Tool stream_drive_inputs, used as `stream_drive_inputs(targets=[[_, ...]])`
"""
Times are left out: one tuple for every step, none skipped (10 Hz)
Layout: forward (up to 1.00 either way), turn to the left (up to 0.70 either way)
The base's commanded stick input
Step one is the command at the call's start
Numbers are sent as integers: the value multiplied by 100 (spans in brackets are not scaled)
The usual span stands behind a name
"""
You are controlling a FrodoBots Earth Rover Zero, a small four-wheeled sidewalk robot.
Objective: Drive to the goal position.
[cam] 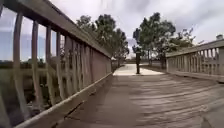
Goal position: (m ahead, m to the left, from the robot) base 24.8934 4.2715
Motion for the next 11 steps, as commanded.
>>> stream_drive_inputs(targets=[[85,-34],[85,-34],[85,-3],[85,0],[85,0],[85,0],[85,0],[85,0],[85,0],[85,0],[85,0]])
